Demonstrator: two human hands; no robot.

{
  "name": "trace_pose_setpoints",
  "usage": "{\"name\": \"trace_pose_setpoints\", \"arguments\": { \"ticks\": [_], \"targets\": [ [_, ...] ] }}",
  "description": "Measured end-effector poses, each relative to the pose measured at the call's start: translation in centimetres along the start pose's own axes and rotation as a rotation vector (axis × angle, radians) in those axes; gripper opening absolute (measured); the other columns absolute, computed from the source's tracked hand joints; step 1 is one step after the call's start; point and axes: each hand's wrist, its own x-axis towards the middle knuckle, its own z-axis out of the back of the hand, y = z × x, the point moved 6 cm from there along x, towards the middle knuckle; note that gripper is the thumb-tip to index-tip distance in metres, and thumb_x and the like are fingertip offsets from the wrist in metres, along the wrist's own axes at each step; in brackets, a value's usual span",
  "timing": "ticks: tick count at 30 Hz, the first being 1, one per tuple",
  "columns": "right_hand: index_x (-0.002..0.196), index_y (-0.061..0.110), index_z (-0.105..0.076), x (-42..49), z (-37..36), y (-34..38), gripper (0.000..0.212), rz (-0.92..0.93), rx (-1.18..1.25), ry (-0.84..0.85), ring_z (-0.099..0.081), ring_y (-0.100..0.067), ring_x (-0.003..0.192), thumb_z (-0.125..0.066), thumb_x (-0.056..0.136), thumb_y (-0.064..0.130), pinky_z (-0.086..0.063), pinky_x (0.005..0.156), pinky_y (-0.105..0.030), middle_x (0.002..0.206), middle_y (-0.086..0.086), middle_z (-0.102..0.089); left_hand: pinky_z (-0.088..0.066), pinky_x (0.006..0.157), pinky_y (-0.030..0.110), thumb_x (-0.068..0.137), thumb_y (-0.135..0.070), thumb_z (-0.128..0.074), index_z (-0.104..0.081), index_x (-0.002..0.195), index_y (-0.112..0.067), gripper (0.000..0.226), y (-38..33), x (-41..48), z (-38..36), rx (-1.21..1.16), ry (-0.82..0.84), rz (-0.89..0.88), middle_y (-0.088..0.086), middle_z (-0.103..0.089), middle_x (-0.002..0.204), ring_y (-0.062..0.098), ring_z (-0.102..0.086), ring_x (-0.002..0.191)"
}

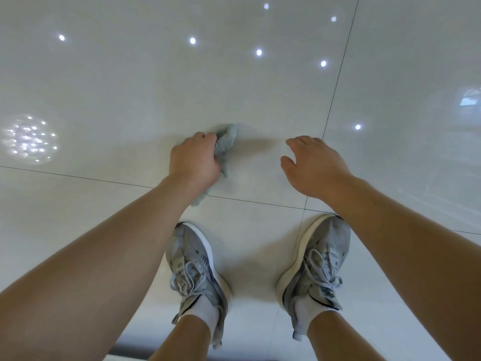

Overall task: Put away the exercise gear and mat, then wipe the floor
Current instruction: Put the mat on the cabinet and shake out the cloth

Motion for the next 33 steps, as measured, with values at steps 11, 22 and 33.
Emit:
{"name": "trace_pose_setpoints", "arguments": {
  "ticks": [11, 22, 33],
  "targets": [
    [0.136, 0.013, -0.045, -4.7, 5.4, 1.5, 0.045, 0.022, 0.001, -0.043, -0.04, -0.024, 0.129, -0.032, 0.1, 0.037, -0.043, 0.096, -0.039, 0.139, -0.003, -0.048, -0.05, 0.073, 0.039, 0.08, -0.011, -0.053, -0.053, 0.104, -0.016, 0.024, -1.5, -4.6, 7.2, -0.065, 0.09, 0.007, 0.005, -0.053, 0.099, 0.03, -0.057, 0.082],
    [0.143, 0.014, -0.039, -12.9, 15.5, 2.6, 0.049, 0.019, 0.036, -0.17, -0.038, -0.023, 0.133, -0.033, 0.1, 0.038, -0.041, 0.1, -0.039, 0.144, -0.002, -0.045, -0.046, 0.067, 0.034, 0.081, -0.014, -0.056, -0.056, 0.1, -0.022, 0.021, -5.6, -9.8, 19.5, -0.084, -0.022, -0.056, 0.0, -0.052, 0.094, 0.026, -0.058, 0.08],
    [0.148, 0.015, -0.035, -23.4, 26.3, 2.4, 0.053, 0.032, 0.042, -0.327, -0.032, -0.021, 0.139, -0.033, 0.101, 0.039, -0.034, 0.108, -0.037, 0.151, -0.001, -0.039, -0.053, 0.073, 0.037, 0.082, -0.013, -0.055, -0.057, 0.103, -0.022, 0.022, -12.2, -16.9, 32.9, -0.092, -0.112, -0.149, 0.0, -0.052, 0.098, 0.025, -0.058, 0.08]
  ]
}}
